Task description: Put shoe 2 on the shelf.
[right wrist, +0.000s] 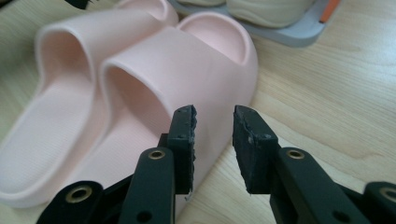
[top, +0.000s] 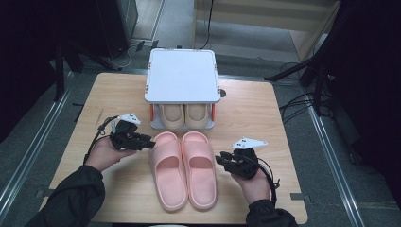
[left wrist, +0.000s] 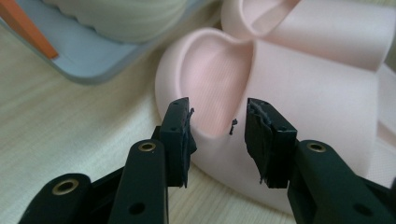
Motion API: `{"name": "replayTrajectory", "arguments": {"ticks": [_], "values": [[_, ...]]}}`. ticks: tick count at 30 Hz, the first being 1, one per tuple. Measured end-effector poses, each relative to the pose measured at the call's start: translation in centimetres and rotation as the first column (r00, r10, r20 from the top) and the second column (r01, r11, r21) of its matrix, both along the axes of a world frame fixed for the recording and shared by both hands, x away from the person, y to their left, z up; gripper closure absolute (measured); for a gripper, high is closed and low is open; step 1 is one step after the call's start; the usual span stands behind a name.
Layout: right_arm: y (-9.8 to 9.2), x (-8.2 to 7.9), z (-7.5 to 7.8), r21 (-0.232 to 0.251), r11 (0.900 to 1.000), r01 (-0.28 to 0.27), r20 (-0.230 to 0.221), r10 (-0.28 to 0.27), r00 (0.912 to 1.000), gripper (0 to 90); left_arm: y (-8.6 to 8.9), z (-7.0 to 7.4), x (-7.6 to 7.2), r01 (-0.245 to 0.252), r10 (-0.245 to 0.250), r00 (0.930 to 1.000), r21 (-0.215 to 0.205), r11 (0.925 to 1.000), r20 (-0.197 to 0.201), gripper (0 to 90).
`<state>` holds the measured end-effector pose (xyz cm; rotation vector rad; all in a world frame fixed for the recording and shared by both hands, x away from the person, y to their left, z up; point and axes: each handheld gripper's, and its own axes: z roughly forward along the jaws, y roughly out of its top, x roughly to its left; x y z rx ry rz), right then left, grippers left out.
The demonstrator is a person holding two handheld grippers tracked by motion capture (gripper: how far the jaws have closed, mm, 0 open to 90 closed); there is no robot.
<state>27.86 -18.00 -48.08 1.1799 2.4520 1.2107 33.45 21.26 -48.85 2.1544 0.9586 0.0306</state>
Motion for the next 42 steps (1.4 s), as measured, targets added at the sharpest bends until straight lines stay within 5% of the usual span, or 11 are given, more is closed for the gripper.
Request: {"name": "replayTrajectory", "arguments": {"ticks": [7, 17, 30, 42], "values": [[0.6, -1.9, 1.4, 0.074, 0.997, -0.039, 0.032, 0.037, 0.9988, 65.9, 0.1, 1.8, -0.2, 0.006, -0.006, 0.9993, -0.006, 1.0, 0.038, 60.2], [3.0, -4.3, 1.2, 0.104, 0.989, -0.108, 0.042, 0.105, 0.9936, 54.5, 0.6, 4.6, 0.7, 0.005, -0.003, 0.9989, -0.03, 0.9995, 0.047, 63.1], [6.3, -5.3, -0.5, 0.078, 0.99, -0.114, 0.028, 0.112, 0.9933, 42.2, -0.1, 8.8, 2.9, 0.032, -0.028, 0.9962, -0.041, 0.9987, 0.082, 67.3], [7.9, -5.0, -1.7, 0.043, 0.996, -0.081, 0.043, 0.079, 0.996, 36.6, -0.6, 11.1, 5.0, 0.028, -0.023, 0.9945, -0.041, 0.9988, 0.102, 68.2]]}}
